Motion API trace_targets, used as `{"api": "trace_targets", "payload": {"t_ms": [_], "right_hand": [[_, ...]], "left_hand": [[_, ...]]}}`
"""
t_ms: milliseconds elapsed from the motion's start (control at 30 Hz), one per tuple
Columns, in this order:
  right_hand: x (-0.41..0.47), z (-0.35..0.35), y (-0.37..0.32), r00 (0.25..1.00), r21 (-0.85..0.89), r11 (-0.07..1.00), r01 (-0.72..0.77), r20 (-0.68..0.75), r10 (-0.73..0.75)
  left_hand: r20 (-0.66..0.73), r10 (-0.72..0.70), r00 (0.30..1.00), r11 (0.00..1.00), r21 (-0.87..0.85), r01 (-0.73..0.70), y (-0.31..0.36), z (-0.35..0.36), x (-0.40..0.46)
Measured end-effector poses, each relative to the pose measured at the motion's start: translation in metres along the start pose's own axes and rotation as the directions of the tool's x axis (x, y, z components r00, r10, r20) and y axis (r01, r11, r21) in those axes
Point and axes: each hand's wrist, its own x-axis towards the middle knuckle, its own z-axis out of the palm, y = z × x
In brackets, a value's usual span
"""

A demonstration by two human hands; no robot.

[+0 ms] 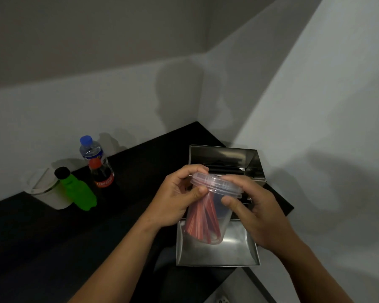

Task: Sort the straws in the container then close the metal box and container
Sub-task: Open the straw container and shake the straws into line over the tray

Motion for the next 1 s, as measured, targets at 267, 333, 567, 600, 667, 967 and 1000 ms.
{"api": "trace_targets", "payload": {"t_ms": [267, 333, 567, 600, 667, 967, 1000], "right_hand": [[0.002, 0.006, 0.002, 0.997, 0.016, 0.999, 0.034, -0.063, -0.033], [0.003, 0.007, 0.003, 0.995, 0.022, 0.999, 0.035, -0.093, -0.033], [0.004, 0.01, 0.009, 0.955, 0.05, 0.997, 0.065, -0.294, -0.048], [0.003, 0.012, 0.011, 0.947, 0.049, 0.997, 0.065, -0.319, -0.046], [0.003, 0.015, 0.013, 0.939, 0.042, 0.998, 0.053, -0.342, -0.035], [0.014, -0.003, 0.011, 0.977, 0.025, 0.993, -0.114, -0.178, 0.117], [0.017, -0.006, 0.009, 0.98, 0.028, 0.99, -0.136, -0.143, 0.138]], "left_hand": [[-0.07, 0.003, 0.998, 1.0, -0.009, -0.004, 0.002, 0.001, 0.001], [-0.095, -0.027, 0.995, 0.999, -0.045, 0.022, 0.002, 0.006, 0.0], [-0.159, -0.253, 0.954, 0.968, -0.05, 0.248, -0.01, 0.017, -0.017], [-0.153, -0.28, 0.948, 0.959, -0.077, 0.271, -0.014, 0.02, -0.021], [-0.155, -0.287, 0.945, 0.954, -0.134, 0.268, -0.02, 0.027, -0.026], [-0.192, -0.244, 0.951, 0.966, -0.134, 0.221, -0.013, 0.021, -0.02], [-0.168, -0.233, 0.958, 0.968, -0.133, 0.213, -0.011, 0.02, -0.018]]}}
